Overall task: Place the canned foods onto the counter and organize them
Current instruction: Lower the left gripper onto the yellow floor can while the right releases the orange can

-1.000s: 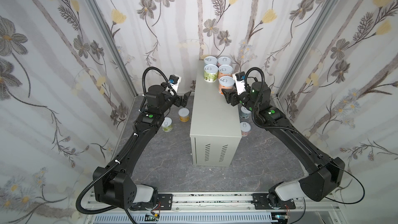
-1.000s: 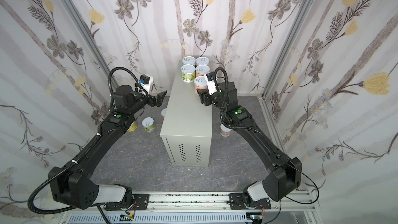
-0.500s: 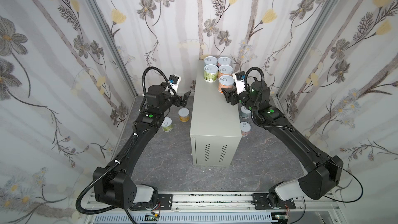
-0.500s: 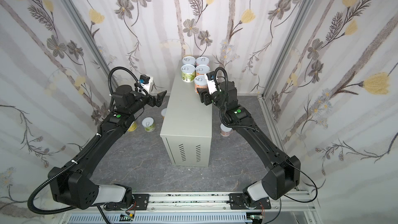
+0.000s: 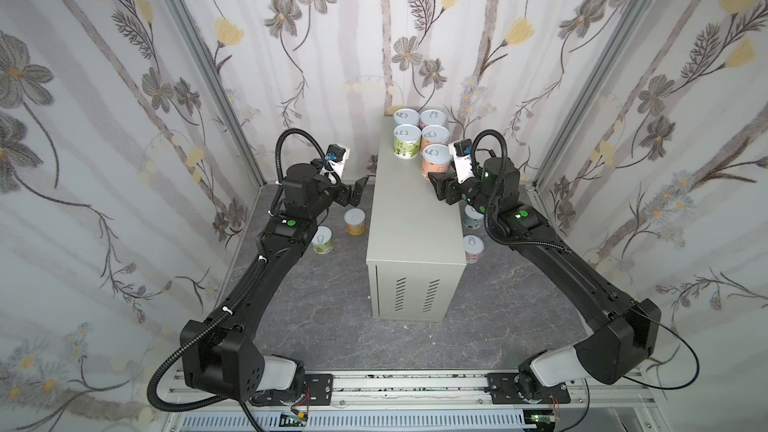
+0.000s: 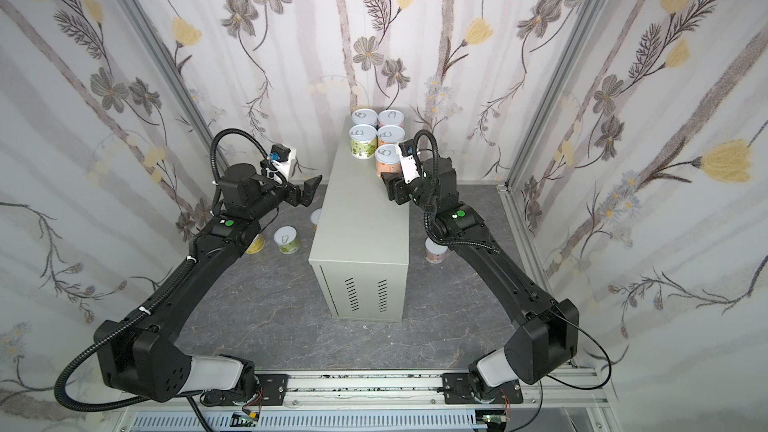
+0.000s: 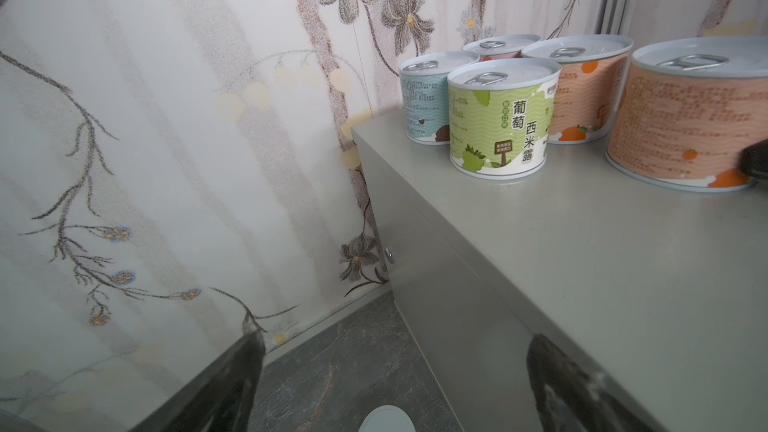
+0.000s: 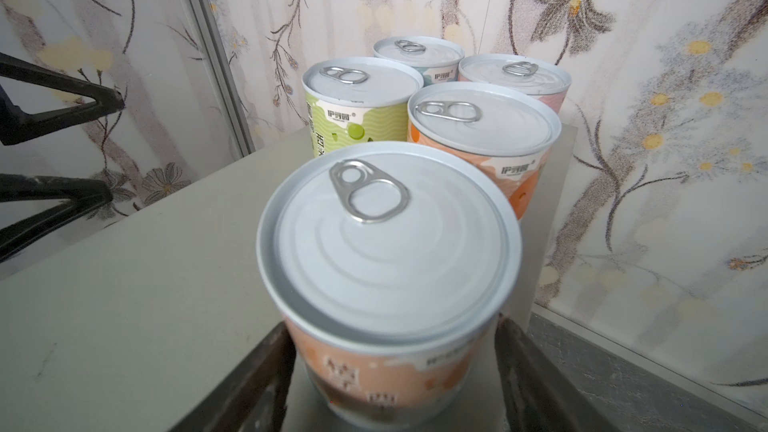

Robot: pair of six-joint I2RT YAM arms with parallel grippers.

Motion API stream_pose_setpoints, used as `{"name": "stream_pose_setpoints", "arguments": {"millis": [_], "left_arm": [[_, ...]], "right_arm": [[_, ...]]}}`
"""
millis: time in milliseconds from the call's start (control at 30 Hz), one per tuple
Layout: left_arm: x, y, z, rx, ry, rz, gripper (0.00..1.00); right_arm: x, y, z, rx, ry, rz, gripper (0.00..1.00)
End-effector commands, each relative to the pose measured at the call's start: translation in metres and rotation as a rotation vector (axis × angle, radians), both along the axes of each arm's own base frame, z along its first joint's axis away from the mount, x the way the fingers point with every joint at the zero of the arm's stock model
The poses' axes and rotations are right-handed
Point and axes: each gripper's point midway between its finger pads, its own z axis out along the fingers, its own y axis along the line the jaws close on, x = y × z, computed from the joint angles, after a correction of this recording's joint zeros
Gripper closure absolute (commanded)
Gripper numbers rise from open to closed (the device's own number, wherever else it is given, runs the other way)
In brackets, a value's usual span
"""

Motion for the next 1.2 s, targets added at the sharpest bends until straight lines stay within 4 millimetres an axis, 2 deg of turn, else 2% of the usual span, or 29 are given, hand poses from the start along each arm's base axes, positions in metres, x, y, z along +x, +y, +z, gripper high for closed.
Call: {"name": "stream_pose_setpoints", "arguments": {"millis": [0, 200, 367, 467, 600, 767, 967, 1000, 1167], "left_arm": [[0.002, 0.004, 0.006, -0.004, -0.014, 0.021, 0.0], [0.006, 0.019, -0.009, -0.025, 0.033, 0.056, 0.0], [0.016, 0.03, -0.037, -0.029, 0.102, 0.09, 0.0], [0.03, 0.035, -0.067, -0.013, 0.165, 0.133, 0.0], [0.057, 0.051, -0.122, 0.025, 0.295, 0.262, 0.0], [0.073, 0.046, -0.176, 0.01, 0.427, 0.274, 0.0], [0.083, 0.039, -0.226, -0.006, 0.548, 0.266, 0.0], [0.09, 0.036, -0.223, -0.015, 0.543, 0.263, 0.0], [0.101, 0.034, -0.248, -0.011, 0.622, 0.3, 0.0]], "right_arm": [[-0.002, 0.0, 0.007, 0.014, -0.02, 0.004, 0.21], [-0.013, -0.003, 0.014, 0.026, -0.042, 0.026, 0.11], [-0.027, -0.008, 0.019, 0.028, -0.043, 0.032, 0.03], [-0.036, -0.016, 0.023, 0.037, -0.047, 0.016, 0.01], [-0.046, -0.034, 0.026, 0.043, -0.047, -0.039, 0.0], [-0.056, -0.055, 0.025, 0.056, -0.024, -0.088, 0.0], [-0.067, -0.072, 0.026, 0.114, -0.009, -0.113, 0.0], [-0.067, -0.074, 0.023, 0.114, -0.005, -0.123, 0.0], [-0.063, -0.088, 0.016, 0.131, 0.028, -0.165, 0.0]]}}
